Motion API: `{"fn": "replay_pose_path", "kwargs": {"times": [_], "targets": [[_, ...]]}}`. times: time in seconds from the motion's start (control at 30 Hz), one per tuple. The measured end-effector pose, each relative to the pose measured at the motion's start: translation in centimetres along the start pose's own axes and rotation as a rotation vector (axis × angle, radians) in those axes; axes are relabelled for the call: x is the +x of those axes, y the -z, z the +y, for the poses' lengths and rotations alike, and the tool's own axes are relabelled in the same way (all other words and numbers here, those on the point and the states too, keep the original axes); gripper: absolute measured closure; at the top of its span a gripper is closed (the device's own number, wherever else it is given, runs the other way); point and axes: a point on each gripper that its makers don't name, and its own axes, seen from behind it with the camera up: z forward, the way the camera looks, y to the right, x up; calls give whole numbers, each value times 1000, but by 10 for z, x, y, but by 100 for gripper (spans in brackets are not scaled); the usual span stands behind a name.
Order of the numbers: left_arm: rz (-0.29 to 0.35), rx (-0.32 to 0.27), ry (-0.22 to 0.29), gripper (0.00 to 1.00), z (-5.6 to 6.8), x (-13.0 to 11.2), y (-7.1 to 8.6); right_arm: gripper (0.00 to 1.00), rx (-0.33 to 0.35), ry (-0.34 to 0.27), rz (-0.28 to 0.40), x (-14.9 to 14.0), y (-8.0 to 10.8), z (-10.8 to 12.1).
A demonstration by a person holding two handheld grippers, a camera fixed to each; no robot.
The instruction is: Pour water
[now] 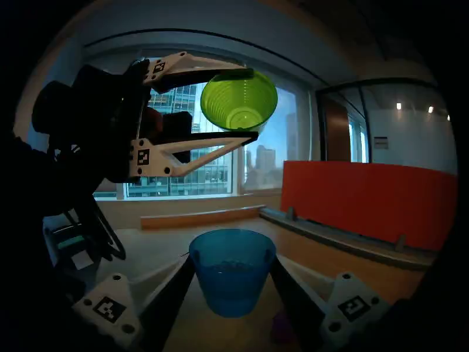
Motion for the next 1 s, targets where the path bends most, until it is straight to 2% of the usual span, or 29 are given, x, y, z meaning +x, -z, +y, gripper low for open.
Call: {"fn": "replay_pose_path", "kwargs": {"times": [0.3, 0.83, 1.0], "targets": [[-15, 1, 279, 12, 3, -13, -2, 11, -6, -3, 6, 3, 1, 2], [-27, -39, 852, 12, 8, -29, -3, 11, -20, -6, 12, 5, 6, 7], [-20, -43, 975, 12, 7, -33, -3, 11, -23, -7, 14, 7, 8, 8]]}}
